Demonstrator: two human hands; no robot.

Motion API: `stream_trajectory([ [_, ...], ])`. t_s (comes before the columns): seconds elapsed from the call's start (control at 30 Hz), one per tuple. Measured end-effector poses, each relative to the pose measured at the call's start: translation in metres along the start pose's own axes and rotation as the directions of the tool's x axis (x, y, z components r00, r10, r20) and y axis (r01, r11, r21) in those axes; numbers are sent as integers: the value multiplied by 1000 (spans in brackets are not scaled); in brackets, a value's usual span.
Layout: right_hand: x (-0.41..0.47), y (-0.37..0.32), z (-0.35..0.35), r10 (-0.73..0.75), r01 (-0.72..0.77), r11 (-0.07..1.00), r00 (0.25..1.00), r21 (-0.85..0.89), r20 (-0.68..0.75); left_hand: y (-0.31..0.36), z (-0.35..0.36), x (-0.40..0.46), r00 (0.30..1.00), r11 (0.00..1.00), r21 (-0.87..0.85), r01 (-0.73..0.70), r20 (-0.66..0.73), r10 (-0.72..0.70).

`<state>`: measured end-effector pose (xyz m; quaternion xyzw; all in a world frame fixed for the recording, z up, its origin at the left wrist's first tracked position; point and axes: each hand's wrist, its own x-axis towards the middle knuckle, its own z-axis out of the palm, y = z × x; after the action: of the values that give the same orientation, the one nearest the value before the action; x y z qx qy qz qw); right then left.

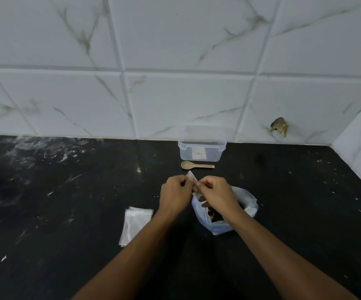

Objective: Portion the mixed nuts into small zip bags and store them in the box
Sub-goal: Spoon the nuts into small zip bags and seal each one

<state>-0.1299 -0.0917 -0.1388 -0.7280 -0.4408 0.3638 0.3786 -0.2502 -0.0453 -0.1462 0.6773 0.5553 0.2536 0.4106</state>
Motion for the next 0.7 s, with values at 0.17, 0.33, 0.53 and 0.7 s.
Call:
stream_trajectory([
  [0.17,0,0,-9,-167,91,869,979,-486,-116,7,2,1,999,969,245,-30,27,24],
  [0.33,2,-9,-19,-158,42,779,979,-625,-130,21,-10,11,986,767,622,-158,133,96],
  [0.53,10,-15,-26,-123,40,847,985,-531,-121,6,-12,18,933,910,229,-345,187,307],
  [0.7,17,-25,-30,-65,32,871,997,-490,-49,-5,-2,17,886,931,132,-341,376,271],
])
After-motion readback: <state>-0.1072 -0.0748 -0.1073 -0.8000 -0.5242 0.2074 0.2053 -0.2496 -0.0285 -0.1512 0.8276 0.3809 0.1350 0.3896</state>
